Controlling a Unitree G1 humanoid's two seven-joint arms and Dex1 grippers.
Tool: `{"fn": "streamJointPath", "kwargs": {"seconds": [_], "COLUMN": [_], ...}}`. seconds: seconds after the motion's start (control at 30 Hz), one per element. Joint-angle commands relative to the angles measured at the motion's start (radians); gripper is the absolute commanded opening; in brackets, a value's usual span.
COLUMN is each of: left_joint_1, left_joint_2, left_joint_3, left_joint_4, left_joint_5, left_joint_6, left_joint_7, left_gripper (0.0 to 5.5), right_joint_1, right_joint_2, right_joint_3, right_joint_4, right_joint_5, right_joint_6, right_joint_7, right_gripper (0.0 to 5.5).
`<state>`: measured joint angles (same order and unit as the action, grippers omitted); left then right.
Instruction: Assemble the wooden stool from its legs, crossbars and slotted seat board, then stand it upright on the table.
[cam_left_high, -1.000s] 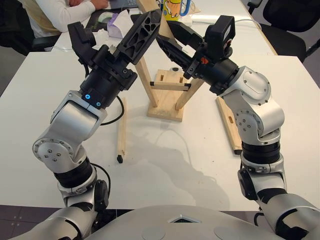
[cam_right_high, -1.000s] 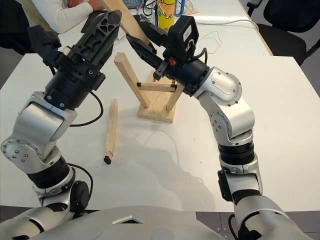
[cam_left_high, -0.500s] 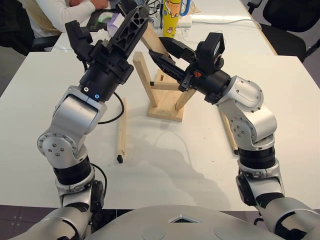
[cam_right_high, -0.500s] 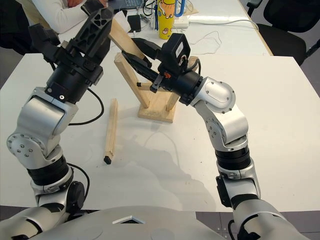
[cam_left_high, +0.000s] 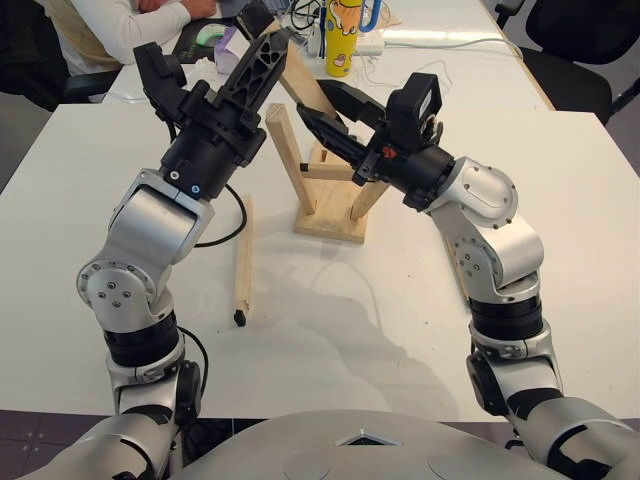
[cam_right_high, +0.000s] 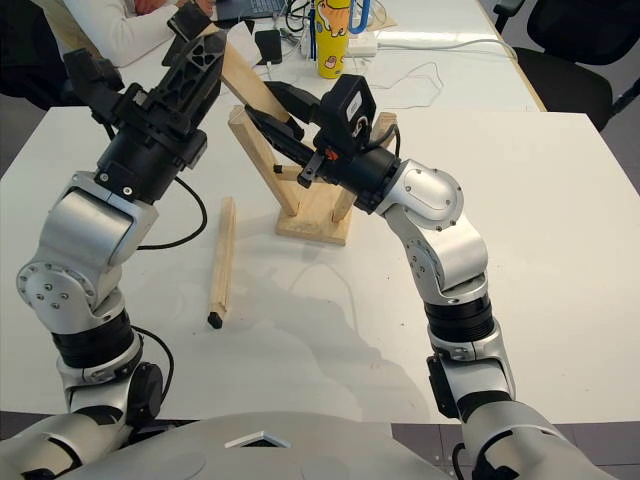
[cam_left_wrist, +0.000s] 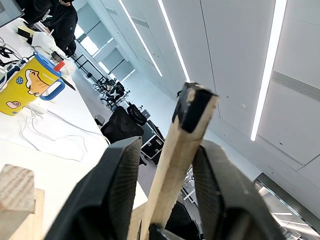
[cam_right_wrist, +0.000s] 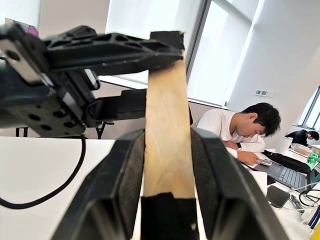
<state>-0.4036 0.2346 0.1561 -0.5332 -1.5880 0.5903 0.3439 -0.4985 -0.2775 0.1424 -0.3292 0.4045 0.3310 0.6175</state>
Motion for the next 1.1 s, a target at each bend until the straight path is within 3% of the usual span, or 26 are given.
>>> {"fn": "streamJointPath", "kwargs": {"seconds": [0.03, 0.2, 0.97, 1.0, 1.1], "left_joint_1": [0.003, 0.004, 0.010, 0.010, 0.012], "left_joint_2": [0.016, 0.019, 0.016, 0.016, 0.016], "left_joint_3": [-0.002, -0.003, -0.005, -0.005, -0.005], "left_joint_4": [0.010, 0.014, 0.004, 0.004, 0.001], "left_joint_5": [0.010, 0.010, 0.017, 0.017, 0.017], "left_joint_6": [-0.006, -0.010, -0.027, -0.027, -0.029], "left_joint_7": [0.000, -0.001, 0.008, 0.009, 0.013], "left_gripper": [1.08, 0.47, 0.45, 0.45, 0.45], "right_joint_1": [0.002, 0.002, 0.006, 0.008, 0.010], "right_joint_2": [0.004, 0.005, -0.003, -0.005, -0.006], "right_joint_3": [0.004, 0.003, 0.013, 0.013, 0.012], "right_joint_4": [0.004, 0.006, -0.015, -0.017, -0.020], "right_joint_5": [-0.002, -0.003, 0.017, 0.019, 0.018], "right_joint_6": [-0.009, -0.007, 0.022, 0.026, 0.028], "right_joint_7": [0.011, 0.012, 0.031, 0.034, 0.035], "right_gripper": [1.32, 1.32, 1.32, 1.68, 2.10]}}
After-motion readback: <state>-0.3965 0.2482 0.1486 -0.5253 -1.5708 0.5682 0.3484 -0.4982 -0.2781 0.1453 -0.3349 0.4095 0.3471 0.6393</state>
